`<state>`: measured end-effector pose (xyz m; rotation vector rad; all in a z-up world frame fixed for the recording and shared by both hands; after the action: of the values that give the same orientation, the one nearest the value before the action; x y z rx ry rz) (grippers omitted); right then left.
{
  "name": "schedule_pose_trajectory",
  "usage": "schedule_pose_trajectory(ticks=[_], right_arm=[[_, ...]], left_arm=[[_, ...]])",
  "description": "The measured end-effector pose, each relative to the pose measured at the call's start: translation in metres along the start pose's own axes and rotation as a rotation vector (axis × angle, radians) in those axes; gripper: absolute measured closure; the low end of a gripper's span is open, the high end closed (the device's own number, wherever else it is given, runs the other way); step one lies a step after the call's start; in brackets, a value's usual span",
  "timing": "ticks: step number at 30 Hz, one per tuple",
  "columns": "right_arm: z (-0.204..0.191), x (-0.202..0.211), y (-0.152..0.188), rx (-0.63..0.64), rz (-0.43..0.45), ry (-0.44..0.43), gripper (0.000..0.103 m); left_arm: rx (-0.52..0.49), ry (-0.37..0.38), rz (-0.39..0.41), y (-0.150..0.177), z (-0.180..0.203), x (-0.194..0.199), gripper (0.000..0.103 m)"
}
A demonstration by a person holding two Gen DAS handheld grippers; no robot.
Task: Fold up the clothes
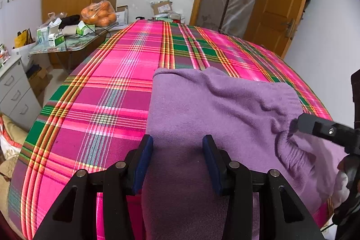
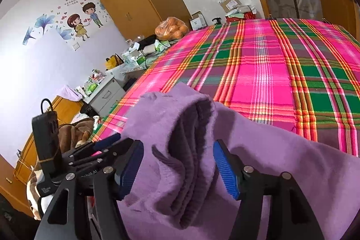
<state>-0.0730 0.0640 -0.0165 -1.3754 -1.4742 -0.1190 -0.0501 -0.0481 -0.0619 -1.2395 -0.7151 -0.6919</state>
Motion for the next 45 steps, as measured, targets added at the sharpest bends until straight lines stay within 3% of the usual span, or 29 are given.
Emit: schedule_pose_trajectory(ticks=[8,12,15,31,35,45], right_arm=[[-0.013,-0.009,-0.011,0.046,0.001,0.010,0.034],[-0.007,-0.023,-0.010,0.082,-0.024,0.113,0.033],[0.016,-0.031,-0.009,0.019,-0.045,0.167,0.033],[0.022,-0.040,-0.022,-0.047,-0.047,0.003,0.031],[0.029,-0.045,-0.029,-0.064,-0.044,0.006,0.031],[0.009,-0.035,0.003,-0.028,-0.146,-0.110,0.031]], left_arm=[[-0.004,-0.004,0.000,0.001,-0.001,0.001,0.055],[-0.004,-0.002,0.001,0.001,0.000,0.001,0.055],[-0.004,0.000,0.001,0.001,0.000,0.001,0.055],[0.023,-0.018,0.064,-0.003,-0.008,0.021,0.055],[0.036,-0.030,0.065,0.000,-0.016,0.024,0.055],[0.077,0.026,0.028,0.020,-0.028,0.017,0.055]])
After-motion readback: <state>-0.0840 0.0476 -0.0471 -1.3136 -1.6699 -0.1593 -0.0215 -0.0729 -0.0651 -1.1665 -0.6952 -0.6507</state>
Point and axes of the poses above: each gripper's, at about its wrist camera, not at the fingertips, and x roughly against the way its jaws point, z to its right, y to its underside, the point moved 10 cm from there along -x, roughly the way its jaws point, and after that the axes turned 11 degrees about -z, right-handed, at the moved point
